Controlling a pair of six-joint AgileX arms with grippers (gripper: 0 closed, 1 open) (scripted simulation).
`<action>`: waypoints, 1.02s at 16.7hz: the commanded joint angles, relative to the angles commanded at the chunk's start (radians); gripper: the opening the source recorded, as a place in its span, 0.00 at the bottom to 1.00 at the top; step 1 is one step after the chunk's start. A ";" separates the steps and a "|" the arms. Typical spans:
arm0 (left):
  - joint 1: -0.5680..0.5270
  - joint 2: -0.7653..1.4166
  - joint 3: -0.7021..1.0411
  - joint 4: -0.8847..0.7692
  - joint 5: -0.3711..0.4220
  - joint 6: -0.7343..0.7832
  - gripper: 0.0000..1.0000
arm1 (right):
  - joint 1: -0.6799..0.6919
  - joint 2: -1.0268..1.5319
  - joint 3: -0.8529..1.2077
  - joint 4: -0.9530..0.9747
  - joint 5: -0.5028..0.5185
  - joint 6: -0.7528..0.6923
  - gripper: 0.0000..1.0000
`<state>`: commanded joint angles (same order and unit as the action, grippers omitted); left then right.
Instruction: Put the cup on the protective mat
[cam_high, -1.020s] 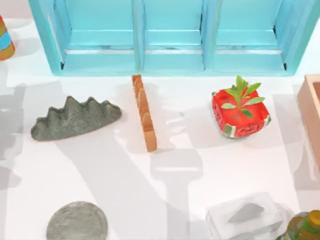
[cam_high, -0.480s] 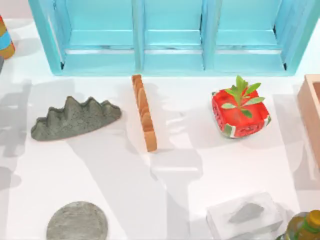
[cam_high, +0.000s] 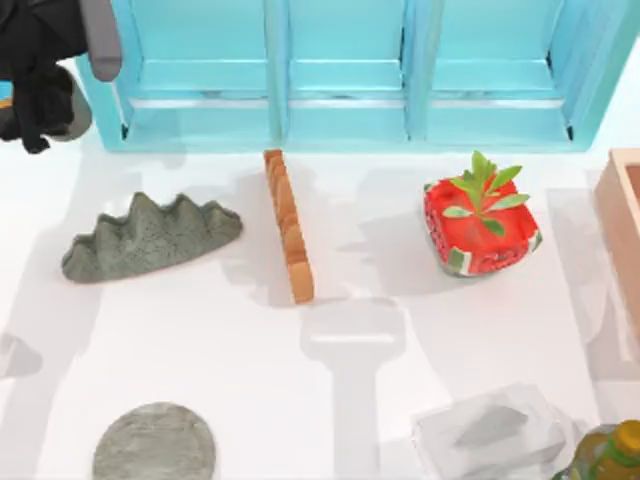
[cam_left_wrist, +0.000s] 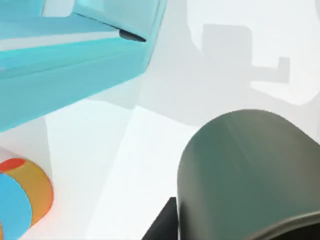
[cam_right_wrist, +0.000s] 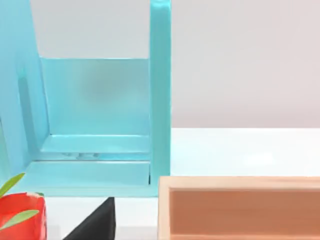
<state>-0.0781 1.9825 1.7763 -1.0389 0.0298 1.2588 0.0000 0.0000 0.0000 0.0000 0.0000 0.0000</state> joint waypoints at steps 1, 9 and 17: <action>-0.035 -0.044 -0.017 0.005 0.002 -0.097 0.00 | 0.000 0.000 0.000 0.000 0.000 0.000 1.00; -0.240 -0.272 -0.158 0.049 -0.002 -0.691 0.00 | 0.000 0.000 0.000 0.000 0.000 0.000 1.00; -0.398 -0.406 -0.385 0.045 0.004 -1.186 0.00 | 0.000 0.000 0.000 0.000 0.000 0.000 1.00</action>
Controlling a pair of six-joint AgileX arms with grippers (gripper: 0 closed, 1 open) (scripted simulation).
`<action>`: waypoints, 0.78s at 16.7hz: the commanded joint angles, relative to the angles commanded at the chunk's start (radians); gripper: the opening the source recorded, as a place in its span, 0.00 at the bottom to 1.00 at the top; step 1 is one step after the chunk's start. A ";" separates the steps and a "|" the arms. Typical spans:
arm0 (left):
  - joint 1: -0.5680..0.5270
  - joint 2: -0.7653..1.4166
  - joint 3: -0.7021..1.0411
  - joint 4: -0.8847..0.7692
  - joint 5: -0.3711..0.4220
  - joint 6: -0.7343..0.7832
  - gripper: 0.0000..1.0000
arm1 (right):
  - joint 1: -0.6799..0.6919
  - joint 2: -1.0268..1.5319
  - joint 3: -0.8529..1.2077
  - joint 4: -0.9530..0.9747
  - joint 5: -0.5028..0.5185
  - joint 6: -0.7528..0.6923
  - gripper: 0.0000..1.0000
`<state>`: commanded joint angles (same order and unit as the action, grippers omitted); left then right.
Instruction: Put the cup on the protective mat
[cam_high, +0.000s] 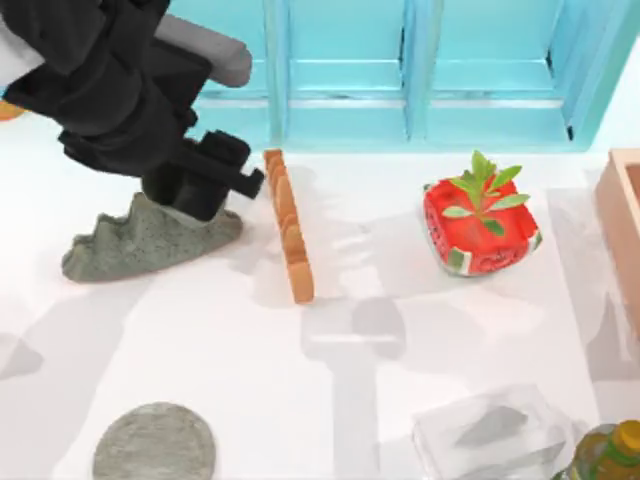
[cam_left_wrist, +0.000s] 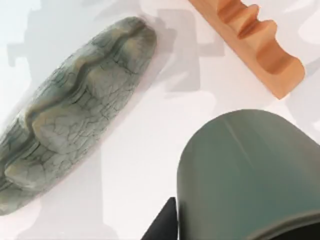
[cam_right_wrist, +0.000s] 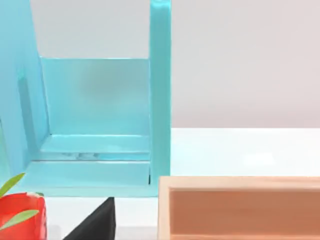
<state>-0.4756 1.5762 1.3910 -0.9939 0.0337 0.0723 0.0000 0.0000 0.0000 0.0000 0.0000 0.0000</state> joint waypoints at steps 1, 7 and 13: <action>-0.016 -0.017 -0.036 0.002 0.001 -0.067 0.00 | 0.000 0.000 0.000 0.000 0.000 0.000 1.00; -0.090 -0.105 -0.330 -0.063 0.009 -0.468 0.00 | 0.000 0.000 0.000 0.000 0.000 0.000 1.00; -0.090 -0.198 -0.461 -0.103 0.006 -0.621 0.00 | 0.000 0.000 0.000 0.000 0.000 0.000 1.00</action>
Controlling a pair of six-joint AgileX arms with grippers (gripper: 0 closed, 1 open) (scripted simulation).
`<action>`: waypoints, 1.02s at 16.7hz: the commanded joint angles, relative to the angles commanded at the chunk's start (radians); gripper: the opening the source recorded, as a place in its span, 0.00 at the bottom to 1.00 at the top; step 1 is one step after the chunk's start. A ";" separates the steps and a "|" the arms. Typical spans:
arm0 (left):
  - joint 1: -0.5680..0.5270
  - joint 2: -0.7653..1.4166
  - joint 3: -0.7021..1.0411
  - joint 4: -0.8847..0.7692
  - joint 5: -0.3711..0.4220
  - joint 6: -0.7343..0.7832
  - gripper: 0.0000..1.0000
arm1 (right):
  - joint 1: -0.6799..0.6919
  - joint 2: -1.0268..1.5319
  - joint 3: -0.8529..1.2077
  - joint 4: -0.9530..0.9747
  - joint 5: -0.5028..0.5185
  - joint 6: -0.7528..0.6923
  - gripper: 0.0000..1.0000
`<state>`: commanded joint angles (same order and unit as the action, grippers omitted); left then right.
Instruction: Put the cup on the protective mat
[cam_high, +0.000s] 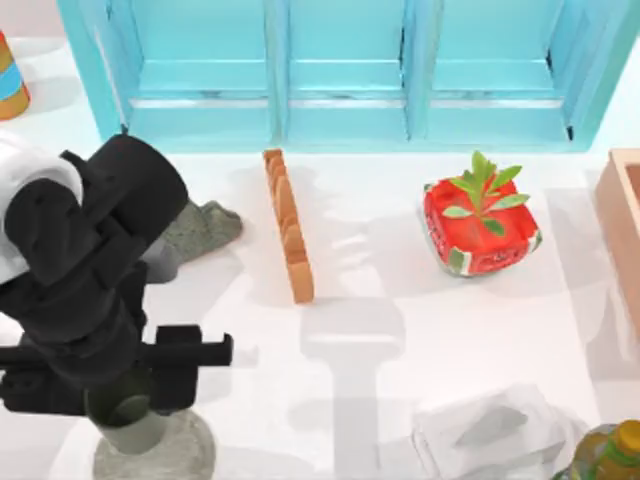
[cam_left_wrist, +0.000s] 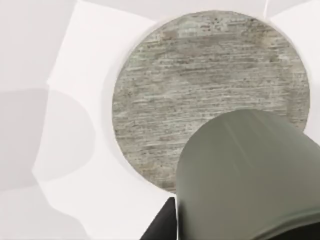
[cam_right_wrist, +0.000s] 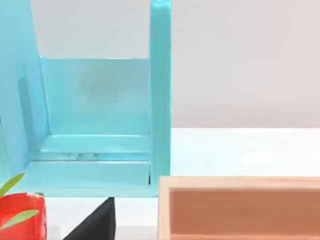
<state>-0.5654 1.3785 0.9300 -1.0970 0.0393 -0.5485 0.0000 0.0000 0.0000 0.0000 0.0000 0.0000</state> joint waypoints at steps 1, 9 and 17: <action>0.000 0.000 0.000 0.000 0.000 0.000 0.00 | 0.000 0.000 0.000 0.000 0.000 0.000 1.00; 0.000 0.024 -0.040 0.063 0.000 0.002 0.00 | 0.000 0.000 0.000 0.000 0.000 0.000 1.00; -0.005 0.100 -0.190 0.290 0.000 -0.003 0.00 | 0.000 0.000 0.000 0.000 0.000 0.000 1.00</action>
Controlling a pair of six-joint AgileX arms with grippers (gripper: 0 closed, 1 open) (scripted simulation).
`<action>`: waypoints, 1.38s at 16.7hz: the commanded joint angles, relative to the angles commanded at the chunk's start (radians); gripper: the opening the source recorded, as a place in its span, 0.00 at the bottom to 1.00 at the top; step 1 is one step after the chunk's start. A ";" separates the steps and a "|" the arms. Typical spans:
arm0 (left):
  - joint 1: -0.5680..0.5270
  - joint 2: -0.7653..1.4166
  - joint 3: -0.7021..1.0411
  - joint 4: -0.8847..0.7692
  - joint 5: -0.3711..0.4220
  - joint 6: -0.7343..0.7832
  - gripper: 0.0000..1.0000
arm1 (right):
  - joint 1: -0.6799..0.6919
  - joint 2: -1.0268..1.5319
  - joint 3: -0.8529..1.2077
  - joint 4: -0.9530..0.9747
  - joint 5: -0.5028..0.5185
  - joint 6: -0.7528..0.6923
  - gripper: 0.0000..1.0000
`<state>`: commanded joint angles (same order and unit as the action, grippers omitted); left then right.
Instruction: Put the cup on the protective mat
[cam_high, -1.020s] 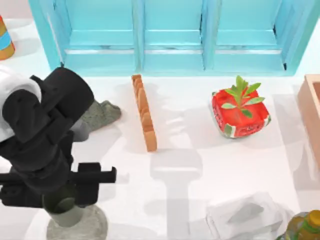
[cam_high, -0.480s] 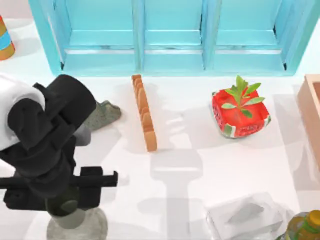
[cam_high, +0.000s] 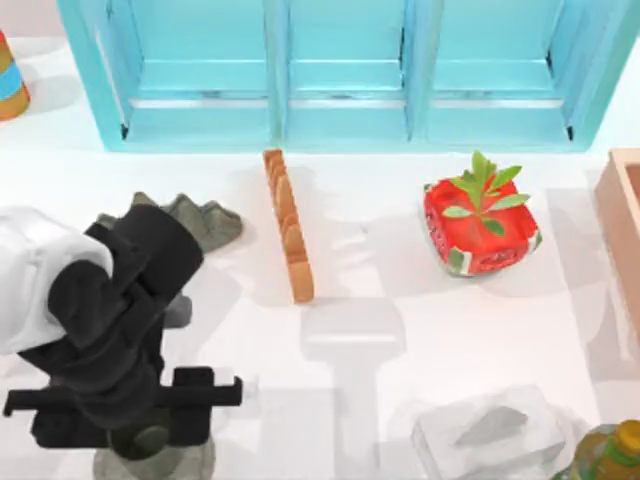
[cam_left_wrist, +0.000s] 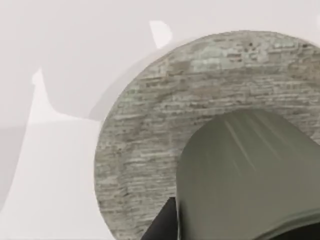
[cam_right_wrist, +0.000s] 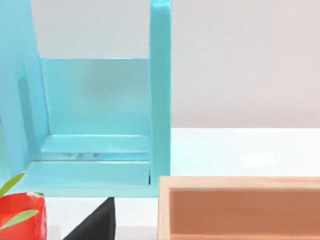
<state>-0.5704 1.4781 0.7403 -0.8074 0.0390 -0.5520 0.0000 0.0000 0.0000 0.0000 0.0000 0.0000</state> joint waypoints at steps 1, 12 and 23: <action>0.000 0.000 -0.001 0.001 0.000 0.000 0.00 | 0.000 0.000 0.000 0.000 0.000 0.000 1.00; 0.000 0.000 -0.001 0.001 0.000 0.000 0.60 | 0.000 0.000 0.000 0.000 0.000 0.000 1.00; 0.000 0.000 -0.001 0.001 0.000 0.000 1.00 | 0.000 0.000 0.000 0.000 0.000 0.000 1.00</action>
